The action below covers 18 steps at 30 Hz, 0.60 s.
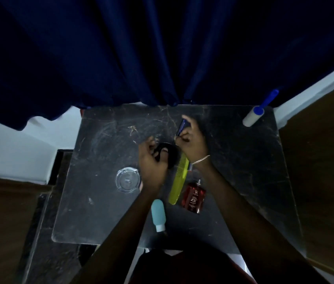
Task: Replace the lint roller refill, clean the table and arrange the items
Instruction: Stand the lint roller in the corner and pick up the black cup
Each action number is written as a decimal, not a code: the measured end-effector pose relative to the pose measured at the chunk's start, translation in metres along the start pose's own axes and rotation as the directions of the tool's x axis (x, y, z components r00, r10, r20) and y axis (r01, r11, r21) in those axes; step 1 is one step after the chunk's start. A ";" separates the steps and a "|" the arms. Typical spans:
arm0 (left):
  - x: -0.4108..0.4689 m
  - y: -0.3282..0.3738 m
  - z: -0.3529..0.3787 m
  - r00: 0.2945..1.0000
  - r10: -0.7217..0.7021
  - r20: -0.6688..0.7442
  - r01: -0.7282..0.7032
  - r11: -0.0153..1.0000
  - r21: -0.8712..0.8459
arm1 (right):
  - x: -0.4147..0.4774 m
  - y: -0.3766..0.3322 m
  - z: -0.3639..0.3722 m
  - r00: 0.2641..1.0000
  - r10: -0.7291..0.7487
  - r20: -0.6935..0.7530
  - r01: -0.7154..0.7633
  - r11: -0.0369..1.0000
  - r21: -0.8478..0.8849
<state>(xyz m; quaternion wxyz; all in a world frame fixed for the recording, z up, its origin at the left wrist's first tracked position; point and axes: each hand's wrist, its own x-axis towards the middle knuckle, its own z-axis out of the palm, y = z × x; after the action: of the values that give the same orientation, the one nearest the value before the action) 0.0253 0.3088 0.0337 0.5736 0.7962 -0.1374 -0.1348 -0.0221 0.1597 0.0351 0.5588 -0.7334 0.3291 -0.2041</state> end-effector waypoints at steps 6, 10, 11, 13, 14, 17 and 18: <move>0.008 -0.045 -0.030 0.960 -0.109 0.258 0.037 0.963 0.268 | -0.014 0.015 0.037 0.989 -0.030 0.144 0.075 0.946 -0.315; 0.012 -0.052 -0.024 0.922 -0.061 0.383 -0.057 0.955 0.291 | -0.015 0.028 0.034 0.993 0.014 0.118 0.035 0.913 -0.407; 0.013 -0.052 -0.020 0.914 -0.061 0.402 -0.071 0.950 0.305 | -0.015 0.029 0.033 0.994 0.023 0.111 0.027 0.906 -0.423; 0.016 -0.050 -0.013 0.910 -0.088 0.405 -0.048 0.949 0.312 | -0.013 0.030 0.033 0.993 0.028 0.110 0.022 0.903 -0.430; 0.017 -0.050 -0.010 0.913 -0.103 0.394 -0.026 0.951 0.309 | -0.013 0.031 0.034 0.993 0.027 0.115 0.024 0.906 -0.422; 0.020 -0.048 -0.002 0.924 -0.118 0.363 0.010 0.959 0.285 | -0.010 0.028 0.036 0.990 0.022 0.142 0.041 0.903 -0.427; 0.021 -0.049 -0.001 0.928 -0.119 0.354 0.013 0.958 0.287 | -0.009 0.028 0.036 0.989 0.008 0.149 0.060 0.893 -0.445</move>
<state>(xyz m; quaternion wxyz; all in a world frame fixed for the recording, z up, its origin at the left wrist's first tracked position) 0.0481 0.3170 -0.0132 0.4145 0.8340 -0.2329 -0.2800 -0.0112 0.1862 -0.0018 0.3946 -0.8597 0.3155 -0.0754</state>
